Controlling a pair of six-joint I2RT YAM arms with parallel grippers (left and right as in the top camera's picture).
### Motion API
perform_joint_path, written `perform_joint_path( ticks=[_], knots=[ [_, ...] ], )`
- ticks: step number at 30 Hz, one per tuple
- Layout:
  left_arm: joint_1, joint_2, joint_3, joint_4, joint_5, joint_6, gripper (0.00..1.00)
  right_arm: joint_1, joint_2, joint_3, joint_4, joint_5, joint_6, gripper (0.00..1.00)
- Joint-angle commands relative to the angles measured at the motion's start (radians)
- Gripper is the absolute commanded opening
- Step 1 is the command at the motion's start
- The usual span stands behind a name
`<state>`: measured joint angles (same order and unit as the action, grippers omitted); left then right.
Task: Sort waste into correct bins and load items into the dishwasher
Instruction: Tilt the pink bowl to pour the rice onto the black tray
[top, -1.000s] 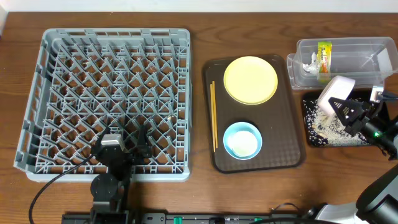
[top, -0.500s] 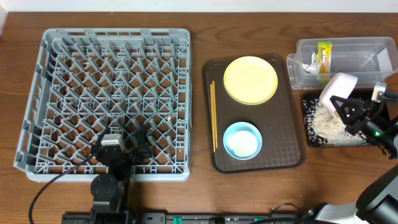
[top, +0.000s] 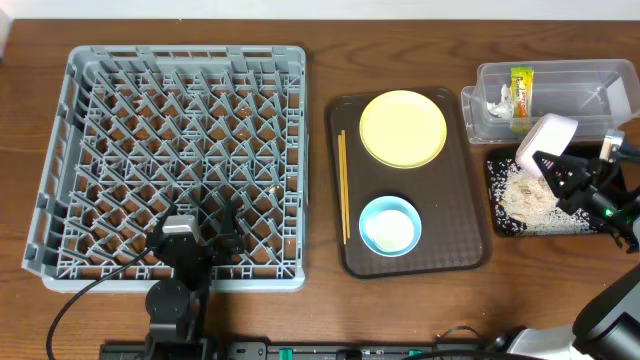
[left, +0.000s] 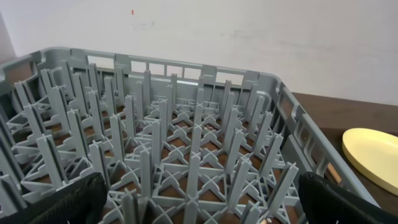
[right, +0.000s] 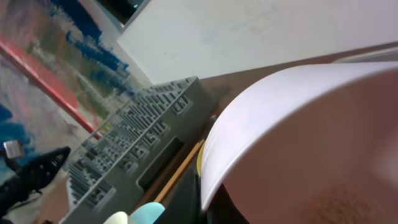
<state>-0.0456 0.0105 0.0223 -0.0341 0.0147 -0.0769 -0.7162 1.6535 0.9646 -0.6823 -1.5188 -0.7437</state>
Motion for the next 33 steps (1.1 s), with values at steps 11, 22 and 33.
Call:
perform_joint_path(
  ticks=[11,22,33],
  knots=[
    [0.005,0.0,-0.018,-0.039,-0.033,0.013,0.98,-0.022,-0.013,-0.005,0.103,-0.038,0.267,0.01],
    [0.005,0.0,-0.018,-0.039,-0.033,0.013,0.98,-0.019,-0.013,-0.005,0.184,-0.031,0.368,0.01],
    [0.005,0.002,-0.018,-0.039,-0.033,0.013,0.98,-0.008,-0.013,-0.005,0.197,-0.027,0.408,0.01]
  ],
)
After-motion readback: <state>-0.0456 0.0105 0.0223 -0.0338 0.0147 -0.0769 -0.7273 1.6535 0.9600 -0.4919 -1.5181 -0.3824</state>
